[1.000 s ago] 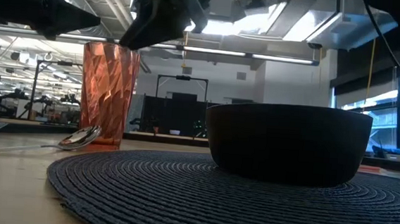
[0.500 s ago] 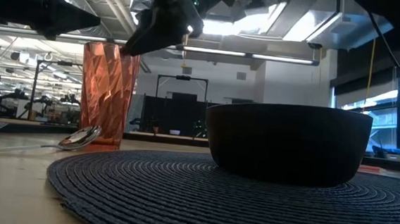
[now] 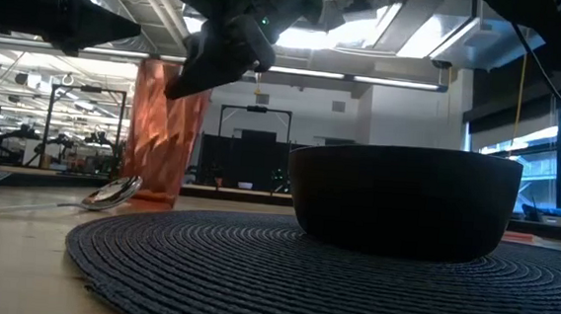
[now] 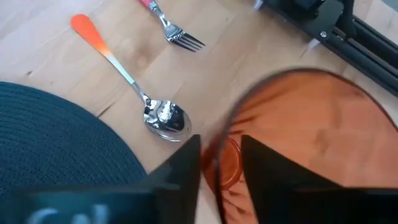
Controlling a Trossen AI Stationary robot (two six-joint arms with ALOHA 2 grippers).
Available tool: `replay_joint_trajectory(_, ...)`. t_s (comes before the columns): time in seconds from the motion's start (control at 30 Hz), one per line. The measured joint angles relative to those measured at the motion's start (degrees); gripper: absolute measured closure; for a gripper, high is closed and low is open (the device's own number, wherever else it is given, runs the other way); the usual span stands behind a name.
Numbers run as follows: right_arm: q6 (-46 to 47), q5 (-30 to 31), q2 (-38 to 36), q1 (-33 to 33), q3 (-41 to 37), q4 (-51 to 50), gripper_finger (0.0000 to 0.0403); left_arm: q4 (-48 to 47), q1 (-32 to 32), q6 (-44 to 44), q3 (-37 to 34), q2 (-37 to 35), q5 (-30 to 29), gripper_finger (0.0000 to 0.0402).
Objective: Pick & Place Utensil
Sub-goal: Put the orange cup on the dark mat to the top right of the black bowl
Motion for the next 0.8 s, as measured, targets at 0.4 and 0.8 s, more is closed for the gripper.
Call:
replay_joint_trajectory(0.4,2.5,4.9,0.0,0.2,8.0,-5.7,0.0384,-0.2,0.0,0.0,0.0,0.0,0.0,0.0398)
replay_joint_trajectory(0.8,12.7,10.2,-16.6,1.6,8.1,-31.9,0.0388,-1.2,0.0,-0.2,0.0,0.0,-0.1,0.0398)
